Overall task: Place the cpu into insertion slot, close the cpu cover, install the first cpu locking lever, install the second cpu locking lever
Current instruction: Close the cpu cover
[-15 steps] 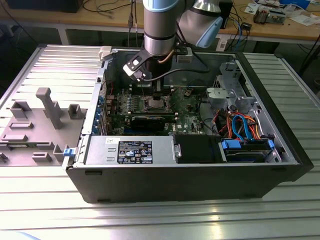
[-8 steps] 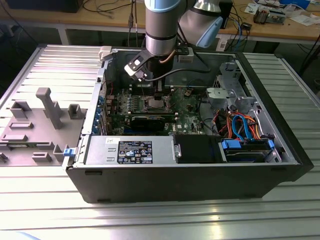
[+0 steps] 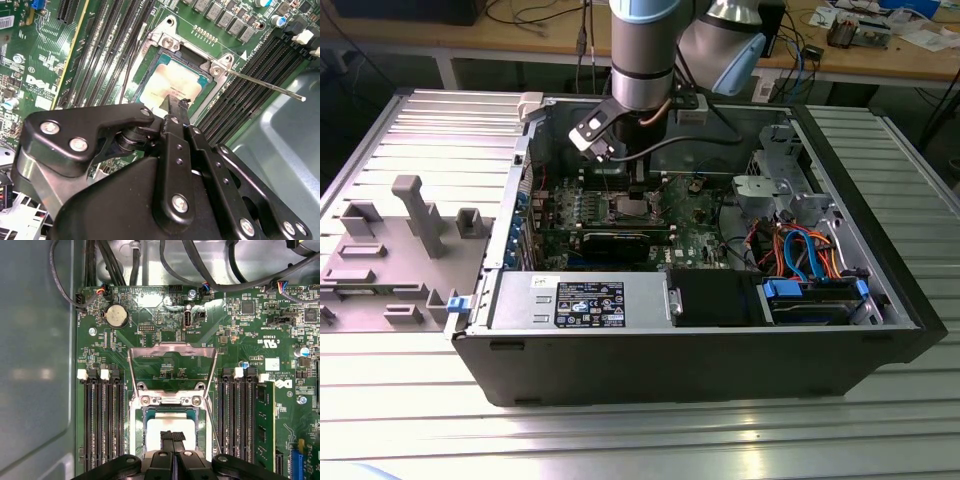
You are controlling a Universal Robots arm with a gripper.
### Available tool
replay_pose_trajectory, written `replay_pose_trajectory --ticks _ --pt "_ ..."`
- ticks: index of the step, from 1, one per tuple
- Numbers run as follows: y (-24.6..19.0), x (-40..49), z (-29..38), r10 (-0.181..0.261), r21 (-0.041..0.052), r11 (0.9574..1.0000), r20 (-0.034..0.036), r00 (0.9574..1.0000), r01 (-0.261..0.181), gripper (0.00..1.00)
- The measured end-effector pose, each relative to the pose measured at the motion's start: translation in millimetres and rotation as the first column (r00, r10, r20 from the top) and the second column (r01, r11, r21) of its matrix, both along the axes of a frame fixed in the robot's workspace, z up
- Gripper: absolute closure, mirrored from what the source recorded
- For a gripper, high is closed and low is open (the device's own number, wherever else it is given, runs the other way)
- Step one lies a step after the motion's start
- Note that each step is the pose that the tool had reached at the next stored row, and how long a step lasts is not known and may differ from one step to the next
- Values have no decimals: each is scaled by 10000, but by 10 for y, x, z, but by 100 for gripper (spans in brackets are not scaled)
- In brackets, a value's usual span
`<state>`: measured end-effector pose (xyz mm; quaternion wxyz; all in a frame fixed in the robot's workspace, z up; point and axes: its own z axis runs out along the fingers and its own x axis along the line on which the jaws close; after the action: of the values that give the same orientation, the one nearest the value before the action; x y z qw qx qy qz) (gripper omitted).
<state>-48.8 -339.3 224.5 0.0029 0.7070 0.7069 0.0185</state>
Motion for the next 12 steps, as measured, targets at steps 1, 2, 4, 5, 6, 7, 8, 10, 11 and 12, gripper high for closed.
replay_pose_trajectory --ticks 1,2,4,5,6,7,8,10,11,12 --pt "0 0 3 0 0 10000 0 10000 0 89" --pt "0 0 6 0 -1 10000 -1 10000 0 89" --pt "0 0 13 0 0 10000 0 10000 0 89" --pt "0 0 17 0 0 10000 0 10000 0 89" --pt "0 0 20 0 0 10000 0 10000 0 89" --pt "0 0 24 1 0 10000 -1 10000 -1 89" --pt "0 0 28 0 -1 10000 -1 10000 0 89" --pt "0 0 36 0 -1 10000 0 10000 0 89" --pt "0 0 40 1 0 10000 0 10000 -1 89" --pt "0 0 45 0 0 10000 -1 10000 0 89"
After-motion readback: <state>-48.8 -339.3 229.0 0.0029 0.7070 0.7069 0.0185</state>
